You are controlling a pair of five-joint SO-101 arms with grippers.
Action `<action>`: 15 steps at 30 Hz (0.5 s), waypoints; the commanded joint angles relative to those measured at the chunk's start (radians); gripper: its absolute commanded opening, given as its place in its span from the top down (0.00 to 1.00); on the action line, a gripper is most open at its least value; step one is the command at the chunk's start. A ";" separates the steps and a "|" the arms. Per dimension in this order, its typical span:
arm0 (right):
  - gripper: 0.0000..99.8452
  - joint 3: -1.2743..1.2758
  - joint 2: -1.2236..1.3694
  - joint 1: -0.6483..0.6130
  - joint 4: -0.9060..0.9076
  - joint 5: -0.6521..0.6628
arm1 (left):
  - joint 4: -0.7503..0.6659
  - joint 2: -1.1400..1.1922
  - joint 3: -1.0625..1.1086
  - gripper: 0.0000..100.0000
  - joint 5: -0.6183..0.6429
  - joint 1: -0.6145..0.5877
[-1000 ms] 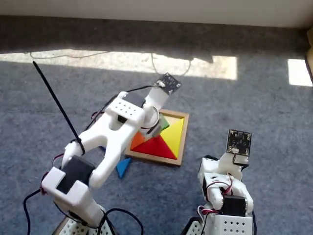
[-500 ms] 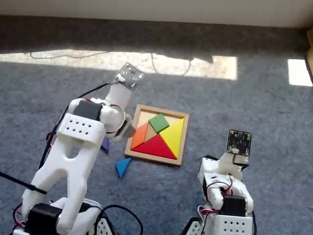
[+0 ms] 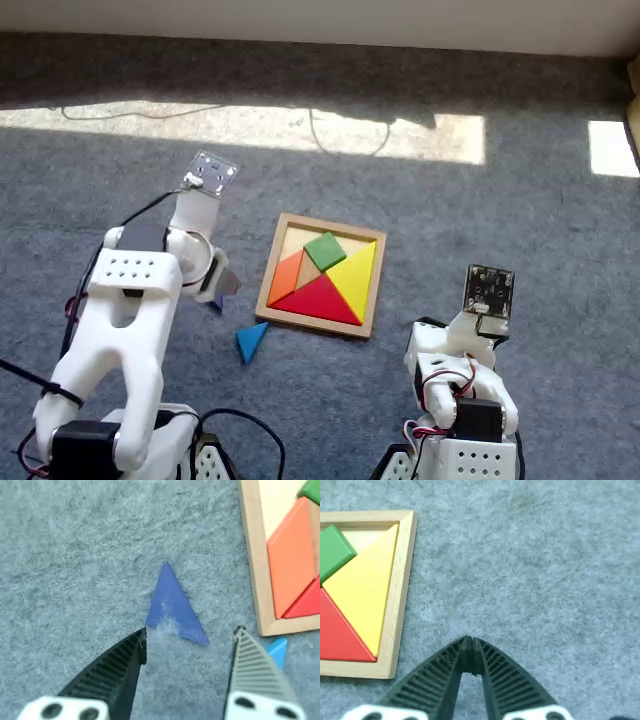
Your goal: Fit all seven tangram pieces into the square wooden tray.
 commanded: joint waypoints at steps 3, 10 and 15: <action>0.98 0.104 -0.016 0.013 -0.016 0.014 | -0.049 -0.033 0.039 0.73 -0.008 -0.025; 0.98 0.104 -0.016 0.013 -0.016 0.014 | 0.109 -0.042 0.053 0.73 -0.012 0.143; 0.98 0.104 -0.016 0.013 -0.016 0.014 | 0.115 -0.036 0.081 0.73 -0.008 0.288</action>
